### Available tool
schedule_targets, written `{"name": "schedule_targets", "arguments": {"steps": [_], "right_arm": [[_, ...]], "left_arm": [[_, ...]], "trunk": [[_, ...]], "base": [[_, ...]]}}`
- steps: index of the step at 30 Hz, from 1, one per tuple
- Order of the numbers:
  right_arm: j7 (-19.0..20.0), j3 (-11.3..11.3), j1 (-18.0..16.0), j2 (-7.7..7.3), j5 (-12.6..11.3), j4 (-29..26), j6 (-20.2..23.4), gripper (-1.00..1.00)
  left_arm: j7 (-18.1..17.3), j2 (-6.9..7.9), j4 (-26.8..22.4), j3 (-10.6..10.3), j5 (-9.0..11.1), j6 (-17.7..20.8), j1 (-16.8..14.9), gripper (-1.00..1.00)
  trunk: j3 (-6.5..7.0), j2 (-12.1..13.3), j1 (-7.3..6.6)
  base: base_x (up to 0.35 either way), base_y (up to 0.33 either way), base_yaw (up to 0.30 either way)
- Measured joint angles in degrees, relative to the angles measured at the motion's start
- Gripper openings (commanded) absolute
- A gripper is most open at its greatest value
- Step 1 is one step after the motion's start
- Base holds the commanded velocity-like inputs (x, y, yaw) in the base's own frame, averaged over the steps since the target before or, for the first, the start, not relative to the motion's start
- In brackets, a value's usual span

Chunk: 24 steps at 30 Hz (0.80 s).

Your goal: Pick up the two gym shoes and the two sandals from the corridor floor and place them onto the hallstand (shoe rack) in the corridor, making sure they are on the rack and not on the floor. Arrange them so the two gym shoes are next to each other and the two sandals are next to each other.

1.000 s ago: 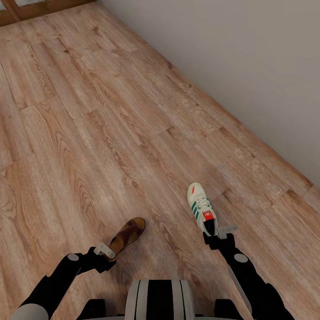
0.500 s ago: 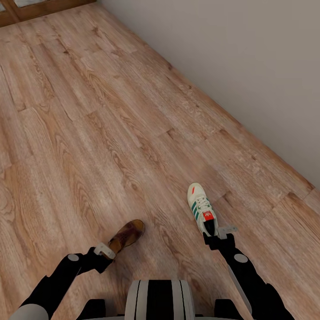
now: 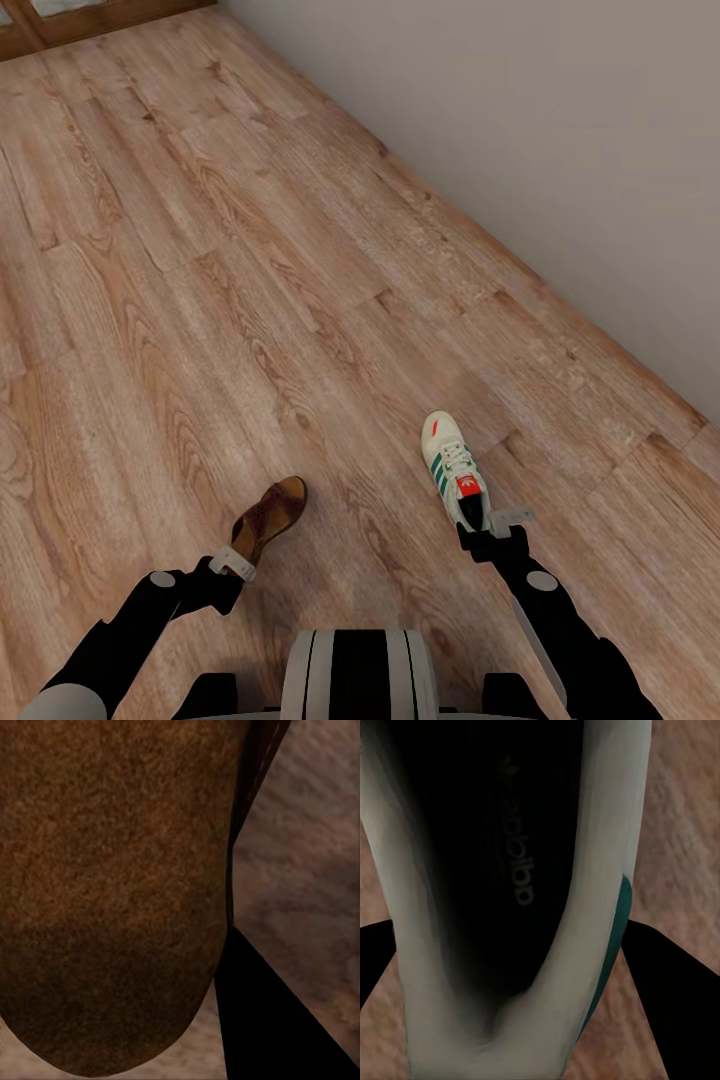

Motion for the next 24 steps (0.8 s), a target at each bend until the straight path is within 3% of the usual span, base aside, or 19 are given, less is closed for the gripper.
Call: {"name": "schedule_targets", "arguments": {"steps": [24], "right_arm": [[0.0,0.0,0.0,0.07,0.1,0.0,0.0,-1.0]], "left_arm": [[0.1,0.21,-0.2,0.1,-0.2,-0.2,0.0,-1.0]], "trunk": [[0.0,0.0,0.0]], "base": [[0.0,0.0,0.0]]}}
